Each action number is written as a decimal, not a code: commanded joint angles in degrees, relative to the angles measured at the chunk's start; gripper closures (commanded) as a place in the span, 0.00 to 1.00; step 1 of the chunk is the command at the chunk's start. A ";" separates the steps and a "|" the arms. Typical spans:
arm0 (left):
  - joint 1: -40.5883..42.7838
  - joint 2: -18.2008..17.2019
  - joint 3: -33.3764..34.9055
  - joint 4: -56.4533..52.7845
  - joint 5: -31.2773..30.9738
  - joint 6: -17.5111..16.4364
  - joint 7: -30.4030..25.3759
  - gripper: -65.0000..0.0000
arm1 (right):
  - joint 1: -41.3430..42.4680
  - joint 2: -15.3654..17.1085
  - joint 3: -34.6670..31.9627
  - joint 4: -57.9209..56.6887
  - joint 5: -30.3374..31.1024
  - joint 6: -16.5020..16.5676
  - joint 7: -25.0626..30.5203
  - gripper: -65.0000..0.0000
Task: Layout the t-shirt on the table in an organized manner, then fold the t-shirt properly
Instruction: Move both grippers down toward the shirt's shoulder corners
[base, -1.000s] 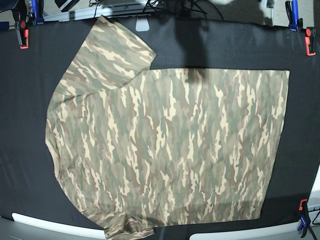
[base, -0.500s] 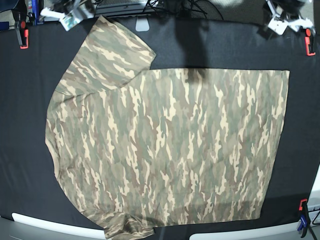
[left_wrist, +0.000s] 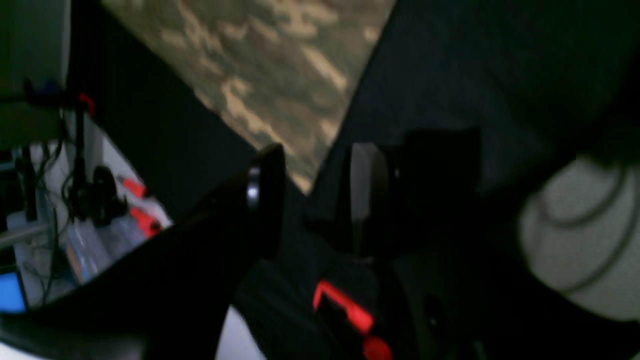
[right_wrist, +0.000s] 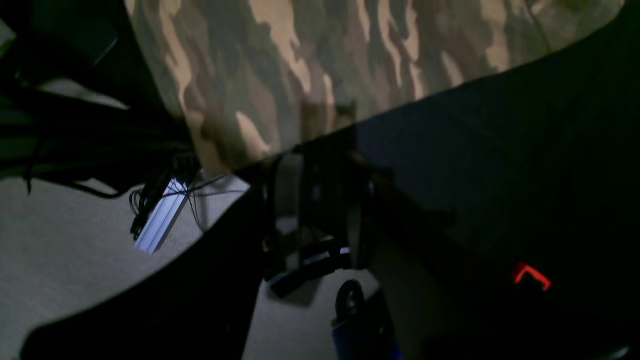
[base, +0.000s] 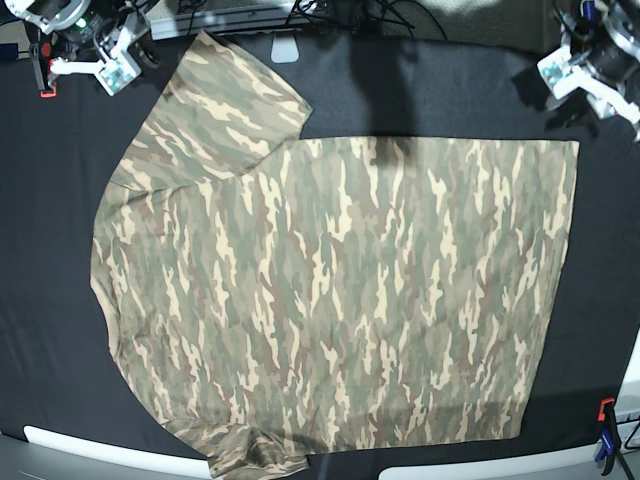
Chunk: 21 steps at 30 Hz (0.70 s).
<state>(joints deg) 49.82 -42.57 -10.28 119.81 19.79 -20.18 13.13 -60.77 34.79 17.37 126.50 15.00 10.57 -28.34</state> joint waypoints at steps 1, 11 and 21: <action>-0.63 -0.70 -0.09 -0.26 0.15 0.11 -1.16 0.68 | -0.35 0.42 0.42 0.94 -0.09 0.13 0.83 0.78; -14.69 -4.07 12.31 -14.78 2.89 -0.26 0.79 0.68 | 0.33 0.31 0.42 0.94 -4.74 0.04 1.33 0.78; -26.16 -4.13 20.31 -25.83 2.86 0.92 3.48 0.68 | 4.76 0.28 0.42 0.94 -4.74 0.07 0.90 0.78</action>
<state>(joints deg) 24.05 -45.69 10.39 93.71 22.50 -19.51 16.05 -55.70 34.44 17.37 126.50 10.31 10.74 -28.18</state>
